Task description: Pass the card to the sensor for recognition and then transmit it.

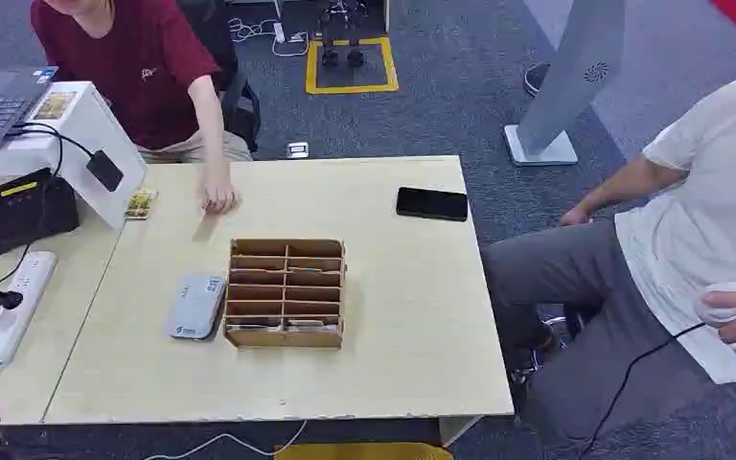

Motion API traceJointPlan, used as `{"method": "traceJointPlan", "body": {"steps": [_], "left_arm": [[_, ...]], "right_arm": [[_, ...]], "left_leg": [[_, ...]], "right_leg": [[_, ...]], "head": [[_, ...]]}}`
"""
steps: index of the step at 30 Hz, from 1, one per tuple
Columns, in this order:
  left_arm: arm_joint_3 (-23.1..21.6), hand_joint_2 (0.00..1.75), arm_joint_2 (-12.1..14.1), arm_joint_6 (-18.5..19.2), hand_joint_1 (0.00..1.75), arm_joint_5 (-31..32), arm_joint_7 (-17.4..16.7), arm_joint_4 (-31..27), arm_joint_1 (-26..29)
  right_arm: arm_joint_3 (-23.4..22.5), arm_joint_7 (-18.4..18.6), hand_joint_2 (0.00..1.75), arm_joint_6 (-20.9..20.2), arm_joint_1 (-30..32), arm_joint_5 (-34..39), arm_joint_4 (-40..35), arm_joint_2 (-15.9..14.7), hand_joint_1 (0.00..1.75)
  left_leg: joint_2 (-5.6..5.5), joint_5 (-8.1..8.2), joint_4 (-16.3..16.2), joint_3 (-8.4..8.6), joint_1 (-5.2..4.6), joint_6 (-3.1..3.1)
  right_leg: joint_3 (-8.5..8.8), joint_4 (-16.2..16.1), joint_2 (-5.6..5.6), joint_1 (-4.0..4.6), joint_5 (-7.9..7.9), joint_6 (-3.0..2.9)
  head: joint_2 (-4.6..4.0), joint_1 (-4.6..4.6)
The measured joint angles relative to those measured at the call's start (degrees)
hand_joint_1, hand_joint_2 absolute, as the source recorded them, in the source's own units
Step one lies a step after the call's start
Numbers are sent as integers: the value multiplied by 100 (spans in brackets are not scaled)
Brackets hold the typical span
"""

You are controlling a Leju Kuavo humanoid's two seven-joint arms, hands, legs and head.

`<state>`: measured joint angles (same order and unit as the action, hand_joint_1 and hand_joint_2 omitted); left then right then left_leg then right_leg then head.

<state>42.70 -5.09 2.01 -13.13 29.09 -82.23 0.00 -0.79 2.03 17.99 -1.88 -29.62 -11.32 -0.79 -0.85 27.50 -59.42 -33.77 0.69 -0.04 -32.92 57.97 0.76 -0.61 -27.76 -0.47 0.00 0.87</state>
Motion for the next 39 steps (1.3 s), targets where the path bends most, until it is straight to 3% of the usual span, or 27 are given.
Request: {"method": "traceJointPlan", "body": {"steps": [7, 25, 39], "left_arm": [[-925, 175, 236, -480, 0, 1246, -46, -432, 96], [-2800, 175, 1183, -1716, 0, 4402, -581, -454, -87], [-3940, 175, 1711, -2590, 0, 6577, -1170, 428, -840]], "right_arm": [[0, 17, 175, -26, -4, -186, 4, 11, 0], [61, 39, 175, -129, -16, -715, 4, 92, 0], [177, 87, 175, -212, -49, -1139, 4, 155, 0]], "left_leg": [[-1, 0, 0, 0, -1, 0], [0, -1, 0, 0, -1, -1], [1, -3, -2, 1, -1, -3]], "right_leg": [[0, 0, -3, 0, 0, 0], [-1, 0, 0, 0, 0, 0], [-2, 1, 0, 0, 2, -1]], "head": [[0, -2], [0, -2], [0, 0]]}}
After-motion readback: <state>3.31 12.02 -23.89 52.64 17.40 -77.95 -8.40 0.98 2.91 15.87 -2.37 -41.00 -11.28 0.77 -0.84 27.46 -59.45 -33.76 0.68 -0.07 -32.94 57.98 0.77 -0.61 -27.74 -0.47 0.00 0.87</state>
